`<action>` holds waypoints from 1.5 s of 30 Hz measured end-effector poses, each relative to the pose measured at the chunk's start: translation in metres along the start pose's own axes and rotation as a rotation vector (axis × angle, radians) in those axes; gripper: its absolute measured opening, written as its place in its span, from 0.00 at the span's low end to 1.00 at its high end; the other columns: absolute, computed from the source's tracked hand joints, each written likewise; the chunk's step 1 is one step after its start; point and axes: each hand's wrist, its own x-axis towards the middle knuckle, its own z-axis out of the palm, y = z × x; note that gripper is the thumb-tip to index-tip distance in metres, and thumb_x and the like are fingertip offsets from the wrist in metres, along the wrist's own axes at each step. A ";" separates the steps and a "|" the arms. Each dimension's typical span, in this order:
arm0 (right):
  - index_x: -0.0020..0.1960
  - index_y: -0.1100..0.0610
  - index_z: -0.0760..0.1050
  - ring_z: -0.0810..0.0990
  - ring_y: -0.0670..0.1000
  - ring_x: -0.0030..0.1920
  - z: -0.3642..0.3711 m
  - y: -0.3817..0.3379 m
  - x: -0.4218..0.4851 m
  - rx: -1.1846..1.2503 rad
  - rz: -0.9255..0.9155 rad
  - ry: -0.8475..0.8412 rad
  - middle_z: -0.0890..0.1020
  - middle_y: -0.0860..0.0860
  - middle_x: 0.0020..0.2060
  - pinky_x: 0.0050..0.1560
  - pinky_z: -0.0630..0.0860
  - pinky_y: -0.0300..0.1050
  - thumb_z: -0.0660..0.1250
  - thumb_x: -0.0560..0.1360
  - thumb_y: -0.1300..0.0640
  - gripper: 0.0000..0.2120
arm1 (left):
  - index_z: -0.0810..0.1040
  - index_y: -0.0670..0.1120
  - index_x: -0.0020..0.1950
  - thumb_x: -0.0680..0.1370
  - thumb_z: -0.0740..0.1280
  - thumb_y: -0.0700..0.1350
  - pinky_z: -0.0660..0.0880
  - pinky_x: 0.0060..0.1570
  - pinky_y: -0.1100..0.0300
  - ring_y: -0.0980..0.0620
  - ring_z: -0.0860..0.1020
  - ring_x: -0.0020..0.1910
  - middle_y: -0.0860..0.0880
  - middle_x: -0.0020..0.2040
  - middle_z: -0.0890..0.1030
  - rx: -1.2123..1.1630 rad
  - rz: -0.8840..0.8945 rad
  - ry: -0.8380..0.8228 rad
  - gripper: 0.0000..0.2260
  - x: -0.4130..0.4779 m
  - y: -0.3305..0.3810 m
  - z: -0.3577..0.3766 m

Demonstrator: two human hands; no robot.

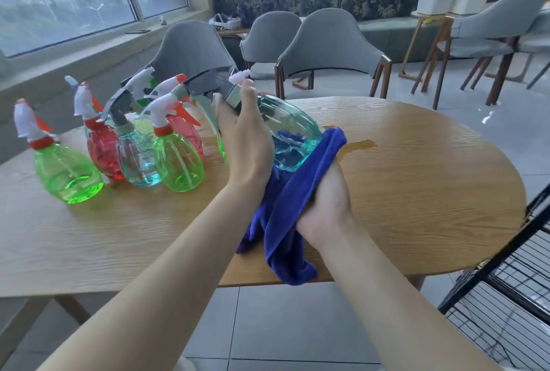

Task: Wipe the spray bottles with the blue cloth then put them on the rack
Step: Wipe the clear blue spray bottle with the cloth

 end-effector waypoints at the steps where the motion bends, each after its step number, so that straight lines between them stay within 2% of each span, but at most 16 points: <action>1: 0.69 0.58 0.79 0.82 0.60 0.63 0.000 -0.002 0.002 -0.007 0.002 0.012 0.83 0.59 0.63 0.69 0.77 0.58 0.55 0.85 0.35 0.30 | 0.60 0.51 0.85 0.86 0.61 0.60 0.58 0.74 0.60 0.59 0.65 0.76 0.58 0.78 0.68 0.034 0.021 -0.022 0.30 -0.003 -0.004 0.000; 3: 0.71 0.58 0.78 0.82 0.62 0.65 -0.002 -0.004 0.008 -0.031 -0.003 0.063 0.82 0.60 0.66 0.71 0.75 0.60 0.54 0.84 0.32 0.33 | 0.64 0.55 0.82 0.87 0.61 0.58 0.60 0.71 0.61 0.65 0.68 0.74 0.61 0.76 0.70 0.078 0.063 -0.077 0.24 -0.006 -0.011 -0.001; 5: 0.69 0.58 0.80 0.83 0.62 0.62 -0.007 -0.007 0.014 -0.059 -0.004 0.118 0.84 0.61 0.63 0.69 0.77 0.60 0.54 0.85 0.34 0.31 | 0.77 0.55 0.68 0.87 0.63 0.57 0.66 0.72 0.57 0.66 0.73 0.67 0.59 0.69 0.78 0.098 0.111 -0.122 0.13 -0.007 -0.008 -0.001; 7: 0.63 0.59 0.81 0.84 0.62 0.57 -0.012 -0.012 0.018 -0.082 0.020 0.173 0.85 0.61 0.57 0.64 0.78 0.59 0.54 0.85 0.40 0.27 | 0.82 0.50 0.55 0.86 0.63 0.55 0.70 0.69 0.57 0.62 0.78 0.60 0.53 0.59 0.83 0.136 0.150 -0.185 0.12 -0.008 -0.007 0.000; 11: 0.56 0.58 0.82 0.84 0.61 0.49 -0.011 -0.017 0.022 -0.137 0.057 0.254 0.85 0.61 0.50 0.56 0.79 0.56 0.52 0.85 0.43 0.25 | 0.81 0.55 0.47 0.86 0.64 0.54 0.76 0.65 0.40 0.44 0.82 0.55 0.42 0.54 0.84 0.137 0.200 -0.244 0.10 -0.007 -0.012 0.002; 15: 0.55 0.54 0.78 0.81 0.58 0.50 0.004 -0.002 0.017 -0.208 -0.122 0.291 0.83 0.57 0.49 0.54 0.78 0.56 0.53 0.80 0.35 0.26 | 0.78 0.48 0.56 0.85 0.63 0.50 0.78 0.55 0.48 0.51 0.80 0.45 0.46 0.48 0.82 0.070 0.074 -0.056 0.08 -0.003 -0.009 0.010; 20: 0.60 0.51 0.74 0.80 0.59 0.54 0.007 0.022 0.017 -0.416 -0.344 0.290 0.80 0.56 0.51 0.70 0.74 0.68 0.56 0.74 0.23 0.34 | 0.75 0.42 0.68 0.83 0.63 0.56 0.76 0.59 0.49 0.45 0.81 0.58 0.47 0.57 0.83 0.031 -0.155 0.060 0.22 0.009 -0.006 0.015; 21: 0.60 0.53 0.74 0.80 0.56 0.54 0.006 0.019 0.018 -0.441 -0.331 0.292 0.82 0.53 0.50 0.70 0.75 0.63 0.55 0.77 0.24 0.33 | 0.74 0.42 0.70 0.80 0.64 0.58 0.76 0.65 0.46 0.43 0.81 0.62 0.46 0.62 0.83 0.043 -0.162 0.048 0.25 0.010 -0.008 0.013; 23: 0.51 0.55 0.72 0.78 0.49 0.43 0.003 0.009 0.017 -0.509 -0.277 0.305 0.80 0.47 0.40 0.51 0.81 0.44 0.51 0.84 0.34 0.26 | 0.75 0.45 0.69 0.79 0.65 0.59 0.75 0.69 0.41 0.43 0.82 0.62 0.46 0.62 0.83 0.011 -0.127 0.042 0.24 0.011 -0.010 0.008; 25: 0.48 0.55 0.76 0.79 0.53 0.40 -0.001 -0.001 0.017 -0.472 -0.150 0.267 0.82 0.51 0.39 0.40 0.78 0.45 0.49 0.85 0.38 0.26 | 0.74 0.45 0.72 0.76 0.67 0.63 0.74 0.71 0.39 0.44 0.80 0.68 0.45 0.68 0.82 0.007 -0.092 0.000 0.31 0.014 -0.016 0.002; 28: 0.54 0.56 0.83 0.86 0.58 0.45 -0.008 -0.007 0.017 -0.391 0.031 0.275 0.88 0.57 0.47 0.50 0.81 0.52 0.50 0.85 0.37 0.30 | 0.74 0.42 0.72 0.78 0.67 0.61 0.77 0.68 0.40 0.48 0.83 0.63 0.43 0.65 0.83 0.064 -0.022 -0.094 0.30 0.012 -0.018 -0.005; 33: 0.49 0.56 0.79 0.80 0.55 0.34 -0.013 -0.009 0.018 -0.587 0.180 0.299 0.82 0.57 0.39 0.38 0.77 0.46 0.53 0.87 0.42 0.23 | 0.75 0.42 0.69 0.83 0.64 0.60 0.78 0.65 0.44 0.49 0.84 0.58 0.46 0.58 0.86 0.223 0.100 -0.198 0.24 0.017 -0.016 -0.022; 36: 0.48 0.53 0.73 0.78 0.54 0.42 -0.008 -0.017 0.021 -0.922 0.076 0.406 0.78 0.51 0.42 0.42 0.72 0.46 0.60 0.85 0.48 0.11 | 0.75 0.45 0.72 0.84 0.61 0.65 0.74 0.68 0.54 0.60 0.79 0.61 0.55 0.61 0.84 0.383 0.170 -0.264 0.27 0.024 -0.018 -0.036; 38: 0.46 0.53 0.72 0.78 0.52 0.43 0.001 -0.019 0.021 -0.934 -0.039 0.425 0.77 0.49 0.42 0.42 0.73 0.45 0.64 0.84 0.50 0.10 | 0.78 0.46 0.67 0.86 0.60 0.62 0.73 0.62 0.66 0.73 0.76 0.56 0.65 0.55 0.81 0.458 0.185 -0.267 0.22 0.028 -0.021 -0.046; 41: 0.44 0.52 0.69 0.75 0.51 0.40 0.004 -0.019 0.023 -0.911 -0.148 0.396 0.74 0.50 0.39 0.46 0.74 0.48 0.67 0.82 0.51 0.12 | 0.79 0.51 0.62 0.87 0.59 0.60 0.75 0.58 0.57 0.65 0.78 0.54 0.65 0.51 0.82 0.495 0.169 -0.263 0.16 0.034 -0.031 -0.057; 45: 0.46 0.52 0.69 0.71 0.53 0.39 0.001 -0.018 0.026 -0.920 -0.160 0.284 0.71 0.52 0.39 0.45 0.74 0.51 0.69 0.81 0.51 0.11 | 0.78 0.50 0.66 0.87 0.59 0.60 0.70 0.56 0.61 0.65 0.77 0.56 0.64 0.57 0.79 0.556 0.153 -0.297 0.17 0.036 -0.052 -0.071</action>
